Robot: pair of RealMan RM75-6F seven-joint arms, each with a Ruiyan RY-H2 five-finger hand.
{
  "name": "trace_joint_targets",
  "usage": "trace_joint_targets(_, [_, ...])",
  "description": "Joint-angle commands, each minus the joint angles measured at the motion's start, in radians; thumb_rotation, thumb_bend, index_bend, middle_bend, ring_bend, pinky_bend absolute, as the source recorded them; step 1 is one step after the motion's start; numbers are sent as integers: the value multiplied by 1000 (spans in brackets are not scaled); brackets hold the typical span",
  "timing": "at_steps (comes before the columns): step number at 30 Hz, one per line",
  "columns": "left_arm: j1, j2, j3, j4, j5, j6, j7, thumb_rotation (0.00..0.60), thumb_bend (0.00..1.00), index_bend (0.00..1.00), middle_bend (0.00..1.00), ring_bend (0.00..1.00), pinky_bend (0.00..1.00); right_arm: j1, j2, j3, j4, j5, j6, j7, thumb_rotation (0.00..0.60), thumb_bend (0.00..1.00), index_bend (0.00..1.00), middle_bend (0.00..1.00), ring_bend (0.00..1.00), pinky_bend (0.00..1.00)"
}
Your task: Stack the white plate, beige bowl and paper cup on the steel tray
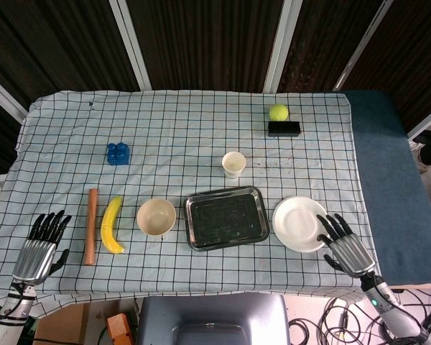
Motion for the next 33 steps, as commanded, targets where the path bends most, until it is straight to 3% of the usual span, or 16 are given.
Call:
trace_joint_targets(1, [7,-17,-8,25,-11,-1,5,600,385,0,0,0,3,4,-29,2,32,-6,4,21,600,241,384,0,0,0])
trace_joint_targets(26, [15,-22,-20,46,-26,-32,-17,600,384,0,0,0,0,50,-106,24,88,14,-51,28,600,241,462,0,0,0])
trace_joint_targets(33, [18,-21,-25,45,-27,-26,-13,600,383,0,0,0,0,58,-114,22,93,10,-50,33,600,271,525,0,0,0])
